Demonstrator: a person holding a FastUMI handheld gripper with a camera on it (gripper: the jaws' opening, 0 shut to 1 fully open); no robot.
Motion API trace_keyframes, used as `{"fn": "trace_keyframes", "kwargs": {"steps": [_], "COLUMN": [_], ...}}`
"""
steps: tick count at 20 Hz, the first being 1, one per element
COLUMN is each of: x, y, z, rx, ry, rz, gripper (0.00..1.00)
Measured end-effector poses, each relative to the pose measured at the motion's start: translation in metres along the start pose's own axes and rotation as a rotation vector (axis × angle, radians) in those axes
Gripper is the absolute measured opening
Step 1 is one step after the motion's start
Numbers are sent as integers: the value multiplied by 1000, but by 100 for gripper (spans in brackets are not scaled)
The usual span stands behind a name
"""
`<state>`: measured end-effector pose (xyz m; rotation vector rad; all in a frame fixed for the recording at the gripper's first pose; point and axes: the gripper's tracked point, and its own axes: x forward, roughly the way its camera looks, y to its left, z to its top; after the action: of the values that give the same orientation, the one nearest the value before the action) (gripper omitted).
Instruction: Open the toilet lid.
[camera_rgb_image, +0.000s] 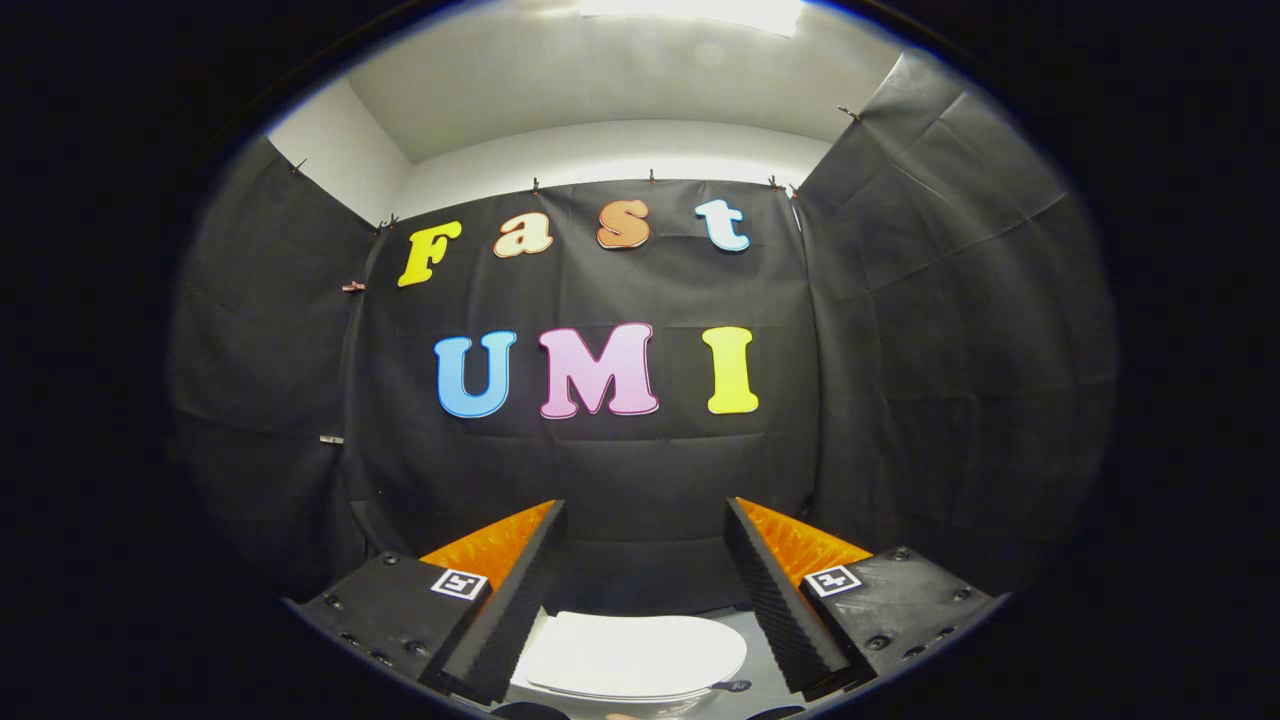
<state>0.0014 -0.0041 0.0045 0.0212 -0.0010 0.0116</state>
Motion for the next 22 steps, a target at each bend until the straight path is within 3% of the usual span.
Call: {"fn": "trace_keyframes", "kwargs": {"steps": [10,22], "x": [1,18], "y": [-14,-94], "z": [-3,-49], "rx": [8,80], "ry": [3,77], "rz": [-12,-155], "gripper": [99,99]}}
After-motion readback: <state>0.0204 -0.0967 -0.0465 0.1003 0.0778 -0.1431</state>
